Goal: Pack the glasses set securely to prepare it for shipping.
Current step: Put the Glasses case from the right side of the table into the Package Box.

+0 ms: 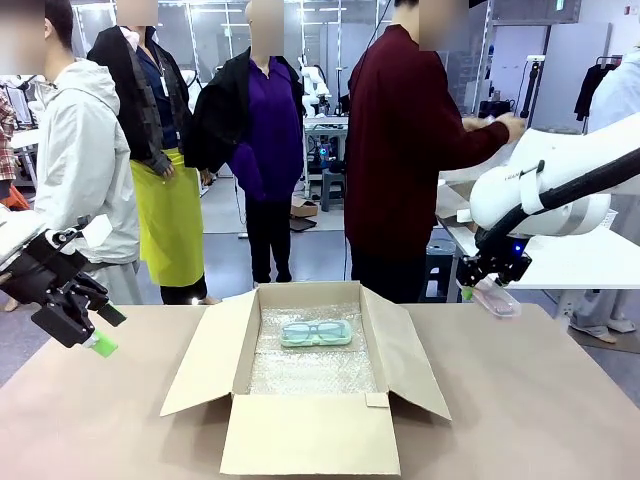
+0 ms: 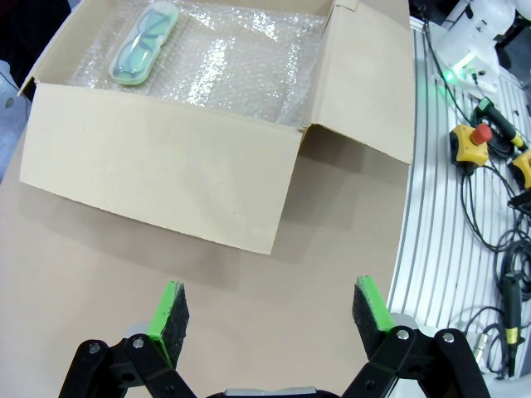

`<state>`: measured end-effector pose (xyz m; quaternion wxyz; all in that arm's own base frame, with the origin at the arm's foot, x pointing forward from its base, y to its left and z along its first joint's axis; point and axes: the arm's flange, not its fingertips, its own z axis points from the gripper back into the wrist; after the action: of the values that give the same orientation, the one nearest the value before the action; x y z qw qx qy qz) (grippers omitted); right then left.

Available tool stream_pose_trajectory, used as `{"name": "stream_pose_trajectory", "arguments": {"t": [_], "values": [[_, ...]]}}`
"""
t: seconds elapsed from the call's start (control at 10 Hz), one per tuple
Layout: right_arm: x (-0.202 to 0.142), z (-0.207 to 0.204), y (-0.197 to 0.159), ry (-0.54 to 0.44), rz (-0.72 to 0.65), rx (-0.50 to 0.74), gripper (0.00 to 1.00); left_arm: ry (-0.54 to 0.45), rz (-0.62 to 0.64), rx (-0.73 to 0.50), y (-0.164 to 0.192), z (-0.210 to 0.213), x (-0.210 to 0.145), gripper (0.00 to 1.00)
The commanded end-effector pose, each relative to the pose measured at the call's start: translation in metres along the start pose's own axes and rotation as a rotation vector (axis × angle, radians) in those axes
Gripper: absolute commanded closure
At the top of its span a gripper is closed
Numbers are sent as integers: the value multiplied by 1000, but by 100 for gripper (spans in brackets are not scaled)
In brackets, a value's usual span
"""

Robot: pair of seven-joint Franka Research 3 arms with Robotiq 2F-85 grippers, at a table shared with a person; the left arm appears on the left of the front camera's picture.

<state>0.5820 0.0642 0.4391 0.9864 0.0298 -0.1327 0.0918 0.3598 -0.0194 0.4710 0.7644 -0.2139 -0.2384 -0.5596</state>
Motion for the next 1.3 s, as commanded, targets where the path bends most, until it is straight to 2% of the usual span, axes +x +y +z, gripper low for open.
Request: {"name": "stream_pose_trajectory", "arguments": {"t": [0.0, 0.1, 0.3, 0.5, 0.8, 1.2], "values": [[-14, 18, 10, -10, 68, 8, 100, -28, -15, -13, 1, 1, -2, 0], [-17, 32, 23, -29, 140, 6, 100, -28, -15, -13, 1, 1, -2, 0], [-25, 63, 65, -56, 370, -20, 100, -28, -15, -13, 1, 1, -2, 0], [-28, 80, 107, -61, 555, 18, 100, -28, -15, -13, 1, 1, -2, 0], [-35, 82, 183, -24, 830, 76, 100, -28, -15, -13, 1, 1, -2, 0], [-46, 74, 249, -15, 1104, 122, 100, -28, -15, -13, 1, 1, -2, 0]]}}
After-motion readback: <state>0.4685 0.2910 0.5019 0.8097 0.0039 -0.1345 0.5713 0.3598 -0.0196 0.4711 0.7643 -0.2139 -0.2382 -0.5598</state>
